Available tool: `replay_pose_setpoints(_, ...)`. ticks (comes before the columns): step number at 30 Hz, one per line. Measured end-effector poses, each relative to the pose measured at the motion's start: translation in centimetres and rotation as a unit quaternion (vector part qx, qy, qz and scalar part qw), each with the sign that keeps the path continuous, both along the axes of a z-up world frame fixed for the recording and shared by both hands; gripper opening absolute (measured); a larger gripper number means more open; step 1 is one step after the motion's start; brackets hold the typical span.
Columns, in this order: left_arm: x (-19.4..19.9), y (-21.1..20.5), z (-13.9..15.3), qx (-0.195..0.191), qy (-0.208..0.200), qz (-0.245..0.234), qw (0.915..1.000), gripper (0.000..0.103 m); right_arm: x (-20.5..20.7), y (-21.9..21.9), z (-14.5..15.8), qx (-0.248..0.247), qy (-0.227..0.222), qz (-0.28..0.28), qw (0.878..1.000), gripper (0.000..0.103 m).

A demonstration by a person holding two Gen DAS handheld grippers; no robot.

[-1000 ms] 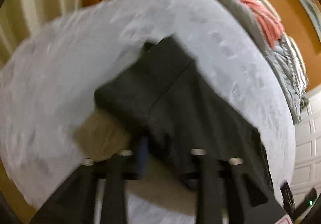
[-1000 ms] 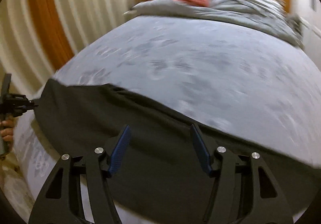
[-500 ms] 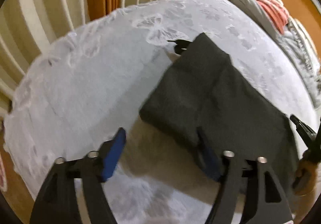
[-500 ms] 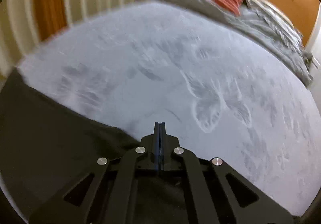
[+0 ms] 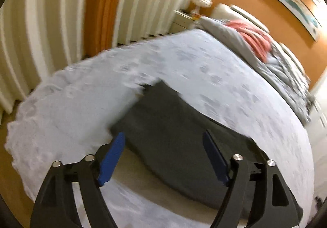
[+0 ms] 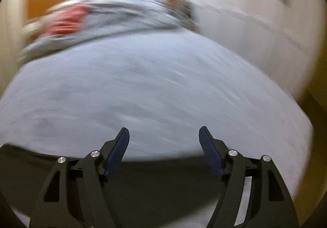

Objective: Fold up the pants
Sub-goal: 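Open both tools and release the folded pants onto the bed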

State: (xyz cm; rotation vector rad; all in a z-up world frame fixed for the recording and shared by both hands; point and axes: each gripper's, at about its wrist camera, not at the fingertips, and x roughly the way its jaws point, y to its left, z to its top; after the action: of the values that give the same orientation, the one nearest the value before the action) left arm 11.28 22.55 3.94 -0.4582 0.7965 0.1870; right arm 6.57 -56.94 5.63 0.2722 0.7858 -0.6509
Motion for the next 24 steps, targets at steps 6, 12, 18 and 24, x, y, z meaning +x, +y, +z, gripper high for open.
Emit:
replay_pose_setpoints(6, 1.5, -7.7, -1.2, -0.032, 0.012, -0.068, 0.9971, 0.08, -7.3, -9.5, -7.6, 0.115, 0.03, -0.065, 0.991, 0.069)
replay_pose_setpoints(12, 3.0, -13.6, -3.7, 0.011, 0.019, -0.109, 0.9938, 0.08, -7.6, -10.1, -7.5, 0.212, -0.058, -0.006, 0.975, 0.071)
replay_pose_setpoints(18, 4.0, -13.9, -6.1, 0.024, 0.046, -0.108, 0.9928, 0.08, -5.9, -7.4, -10.3, 0.222, 0.012, 0.029, 0.974, 0.077)
replay_pose_setpoints(24, 5.0, -12.0, -6.8, -0.034, 0.058, -0.072, 0.9951, 0.08, -5.9, -6.6, -2.5, 0.092, -0.063, 0.045, 0.993, 0.008)
